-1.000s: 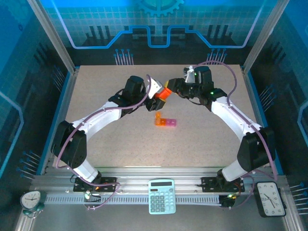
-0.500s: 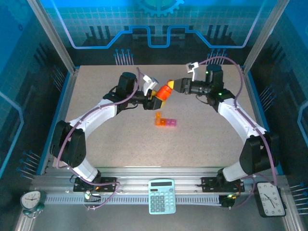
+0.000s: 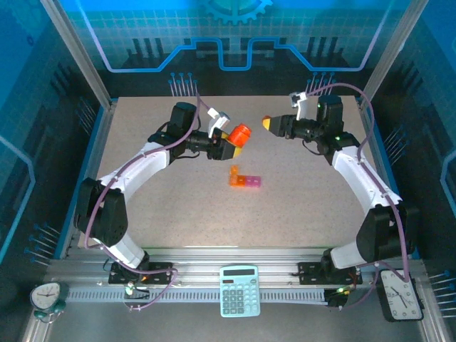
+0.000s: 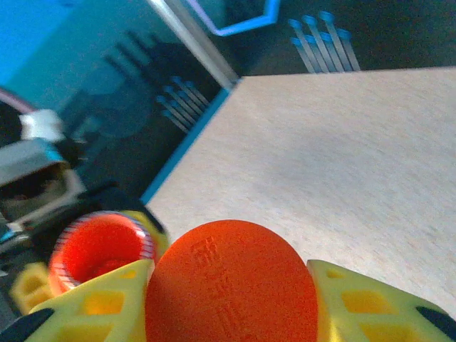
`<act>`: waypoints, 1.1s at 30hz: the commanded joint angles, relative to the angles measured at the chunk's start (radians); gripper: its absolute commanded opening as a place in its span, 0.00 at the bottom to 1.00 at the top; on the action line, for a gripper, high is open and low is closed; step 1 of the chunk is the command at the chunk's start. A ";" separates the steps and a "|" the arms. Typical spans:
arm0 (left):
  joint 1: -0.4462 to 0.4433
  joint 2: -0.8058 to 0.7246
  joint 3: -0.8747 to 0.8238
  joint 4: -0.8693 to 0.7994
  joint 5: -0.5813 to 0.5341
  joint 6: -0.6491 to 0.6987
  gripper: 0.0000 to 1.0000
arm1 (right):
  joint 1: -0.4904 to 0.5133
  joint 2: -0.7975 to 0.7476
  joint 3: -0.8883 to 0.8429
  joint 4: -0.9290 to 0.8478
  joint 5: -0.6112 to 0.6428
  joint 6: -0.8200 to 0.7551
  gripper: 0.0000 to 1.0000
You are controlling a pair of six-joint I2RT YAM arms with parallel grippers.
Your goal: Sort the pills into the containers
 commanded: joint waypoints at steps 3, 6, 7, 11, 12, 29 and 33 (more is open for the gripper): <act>0.001 -0.050 -0.054 0.054 -0.082 -0.010 0.12 | 0.012 -0.019 -0.129 -0.115 0.298 0.053 0.39; 0.001 -0.074 -0.095 0.092 -0.137 -0.030 0.12 | 0.050 0.001 -0.177 -0.166 0.478 0.094 0.38; 0.001 -0.086 -0.110 0.104 -0.165 -0.041 0.12 | 0.064 0.014 -0.188 -0.184 0.545 0.108 0.37; 0.001 -0.137 -0.185 0.164 -0.260 -0.073 0.12 | 0.086 0.065 -0.226 -0.196 0.673 0.163 0.37; 0.001 -0.149 -0.201 0.173 -0.285 -0.081 0.12 | 0.088 0.076 -0.231 -0.198 0.697 0.175 0.37; -0.008 -0.215 -0.274 0.139 -0.413 -0.109 0.12 | 0.097 0.283 -0.171 -0.258 0.856 0.280 0.44; -0.009 -0.220 -0.264 0.120 -0.419 -0.103 0.12 | 0.099 0.302 -0.171 -0.260 0.840 0.283 0.57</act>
